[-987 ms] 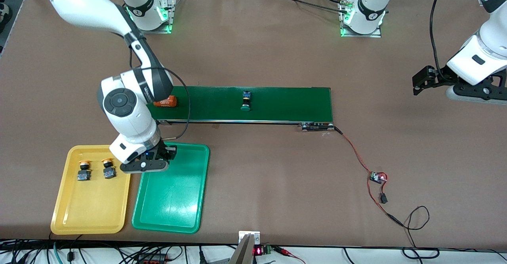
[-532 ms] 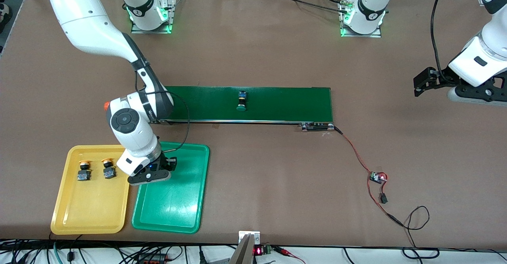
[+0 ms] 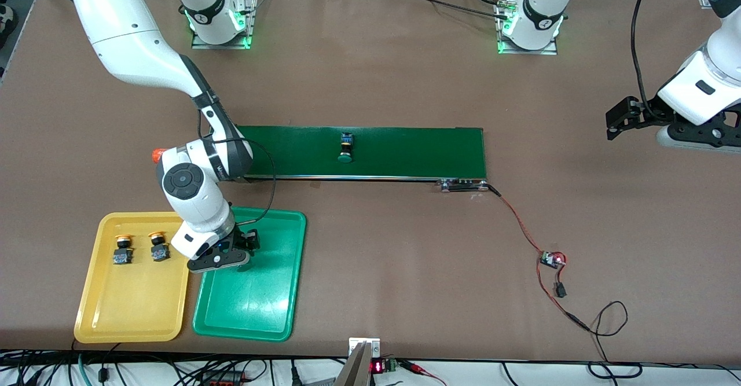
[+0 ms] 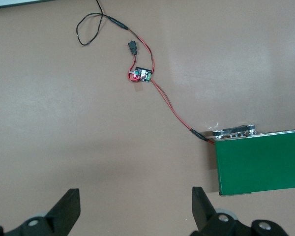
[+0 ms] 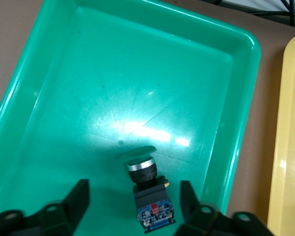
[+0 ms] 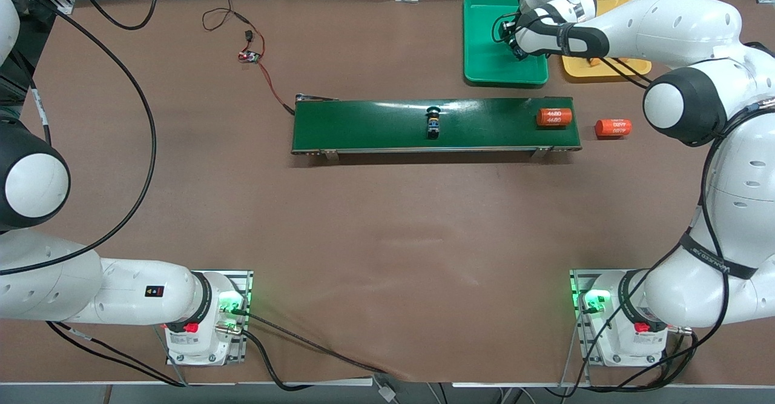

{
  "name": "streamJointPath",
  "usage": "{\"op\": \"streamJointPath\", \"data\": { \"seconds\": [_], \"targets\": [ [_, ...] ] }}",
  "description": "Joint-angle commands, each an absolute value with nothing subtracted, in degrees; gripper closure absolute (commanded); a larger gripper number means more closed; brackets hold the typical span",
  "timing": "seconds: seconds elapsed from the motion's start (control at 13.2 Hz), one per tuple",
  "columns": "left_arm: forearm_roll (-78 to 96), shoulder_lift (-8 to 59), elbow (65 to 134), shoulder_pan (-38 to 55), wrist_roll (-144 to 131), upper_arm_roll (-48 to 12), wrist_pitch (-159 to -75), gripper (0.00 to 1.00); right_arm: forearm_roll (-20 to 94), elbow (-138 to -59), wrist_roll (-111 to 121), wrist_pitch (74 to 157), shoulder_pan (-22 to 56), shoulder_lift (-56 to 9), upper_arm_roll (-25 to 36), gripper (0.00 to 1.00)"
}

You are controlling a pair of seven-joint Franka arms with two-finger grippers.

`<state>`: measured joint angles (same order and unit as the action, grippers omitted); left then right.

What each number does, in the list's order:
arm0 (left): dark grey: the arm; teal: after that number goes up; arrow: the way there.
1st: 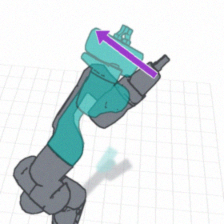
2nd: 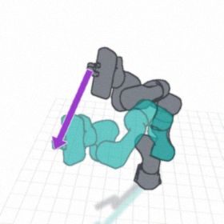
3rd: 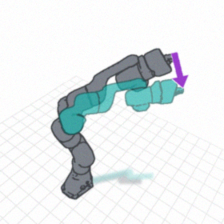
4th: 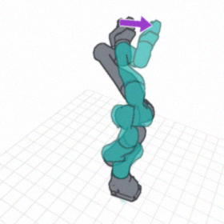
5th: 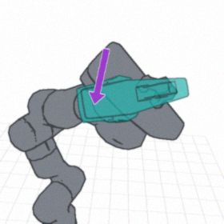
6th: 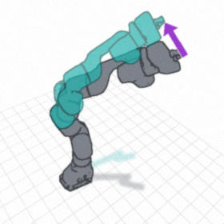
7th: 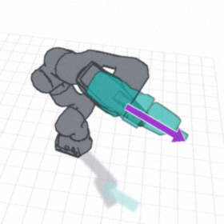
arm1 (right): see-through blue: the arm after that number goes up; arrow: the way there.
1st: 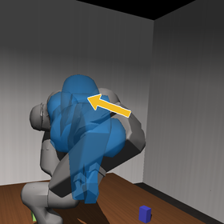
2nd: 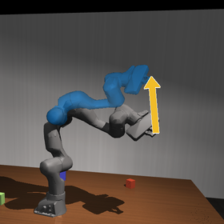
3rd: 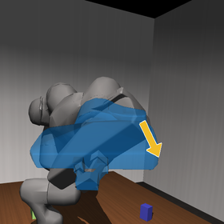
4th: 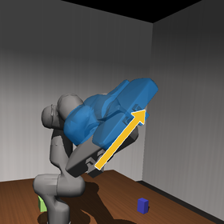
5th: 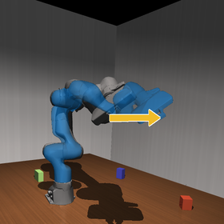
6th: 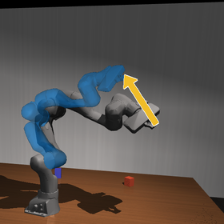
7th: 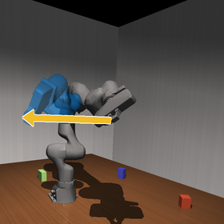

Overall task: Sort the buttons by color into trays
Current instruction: 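Open the right gripper to drop the green button into the green tray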

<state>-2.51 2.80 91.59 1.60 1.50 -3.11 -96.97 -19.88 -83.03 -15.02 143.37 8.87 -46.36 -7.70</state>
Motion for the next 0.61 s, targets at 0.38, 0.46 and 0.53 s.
{"op": "streamJointPath", "data": {
  "seconds": [0.38, 0.46, 0.53],
  "targets": [
    [-3.78, 3.87, 89.12, 1.58, 1.32, -3.25, -95.89, 0.00, -18.81, -92.53, -17.31, 138.26, 9.93, -36.67, -7.91, 0.00],
    [-3.69, 3.87, 89.12, 1.50, 1.23, -3.25, -95.80, 0.00, -18.81, -94.55, -19.40, 136.86, 10.11, -34.48, -8.08, 0.00],
    [-3.69, 3.87, 89.21, 1.49, 1.23, -3.25, -95.71, 0.00, -18.81, -96.75, -22.73, 135.28, 10.37, -32.10, -8.61, 0.00]
  ]
}}
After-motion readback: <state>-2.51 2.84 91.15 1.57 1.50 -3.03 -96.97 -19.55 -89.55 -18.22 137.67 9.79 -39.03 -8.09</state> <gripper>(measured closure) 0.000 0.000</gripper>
